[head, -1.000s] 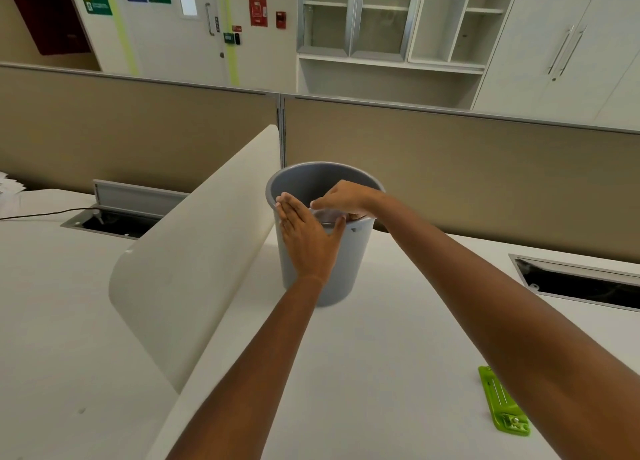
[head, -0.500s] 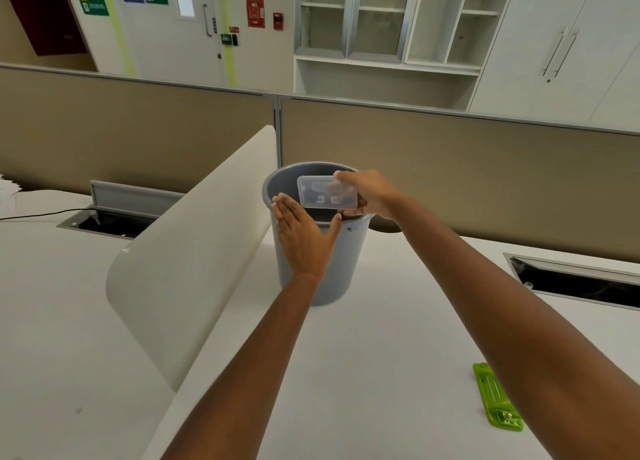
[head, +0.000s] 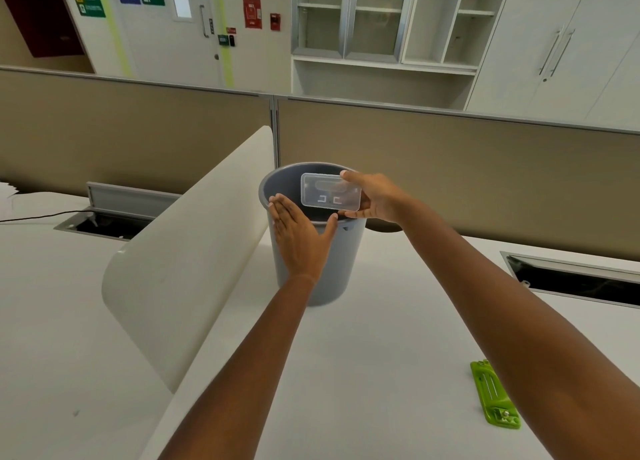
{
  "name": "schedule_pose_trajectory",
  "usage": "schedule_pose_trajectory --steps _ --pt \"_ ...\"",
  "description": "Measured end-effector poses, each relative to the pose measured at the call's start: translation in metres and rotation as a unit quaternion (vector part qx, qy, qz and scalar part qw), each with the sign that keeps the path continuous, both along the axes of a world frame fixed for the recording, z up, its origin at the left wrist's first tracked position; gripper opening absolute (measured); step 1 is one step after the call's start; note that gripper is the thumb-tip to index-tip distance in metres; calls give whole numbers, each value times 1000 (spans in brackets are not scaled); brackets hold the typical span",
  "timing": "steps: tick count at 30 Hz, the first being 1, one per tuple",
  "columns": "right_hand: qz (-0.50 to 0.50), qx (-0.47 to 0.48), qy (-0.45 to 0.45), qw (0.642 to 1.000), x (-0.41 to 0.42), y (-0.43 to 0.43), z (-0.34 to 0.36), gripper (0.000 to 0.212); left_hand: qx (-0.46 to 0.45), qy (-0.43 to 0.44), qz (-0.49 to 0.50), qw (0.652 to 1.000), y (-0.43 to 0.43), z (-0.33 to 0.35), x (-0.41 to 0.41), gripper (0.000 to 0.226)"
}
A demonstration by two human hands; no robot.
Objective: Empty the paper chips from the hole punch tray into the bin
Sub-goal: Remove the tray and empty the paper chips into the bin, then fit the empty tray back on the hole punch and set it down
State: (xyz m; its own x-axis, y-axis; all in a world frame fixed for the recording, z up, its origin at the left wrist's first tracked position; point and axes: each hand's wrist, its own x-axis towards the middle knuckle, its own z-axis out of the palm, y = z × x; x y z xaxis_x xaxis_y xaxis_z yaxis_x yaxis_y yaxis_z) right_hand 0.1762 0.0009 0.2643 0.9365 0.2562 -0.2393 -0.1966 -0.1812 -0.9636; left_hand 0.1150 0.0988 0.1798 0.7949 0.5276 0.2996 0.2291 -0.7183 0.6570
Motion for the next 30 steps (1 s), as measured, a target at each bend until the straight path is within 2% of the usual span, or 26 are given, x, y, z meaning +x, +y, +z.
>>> schedule_pose_trajectory --steps 3,6,9,11,14,18,23,30 --pt "24 -75 -91 993 -1 2 -2 42 3 -4 -3 1000 0 0 -1 101" --pt "88 -201 -187 958 -5 2 -1 40 9 -7 -4 1000 1 0 -1 100" --pt "94 -222 -204 949 -8 1 -2 41 7 -6 -3 1000 1 -1 -1 99" --pt "61 -177 -203 961 -10 -3 -2 41 6 -10 -2 1000 0 -2 -1 99" --pt "-18 -61 -179 982 -15 -16 -6 40 1 -16 -3 1000 1 -3 -1 99" --pt "-95 97 -104 985 -27 -42 -17 28 3 -26 -3 1000 -1 -6 -2 91" --pt "-180 255 14 950 -49 -82 -48 21 12 -39 6 999 -14 -18 -11 75" --pt "-252 320 124 905 -98 -128 -107 20 -21 -99 -20 995 -72 -56 -49 66"
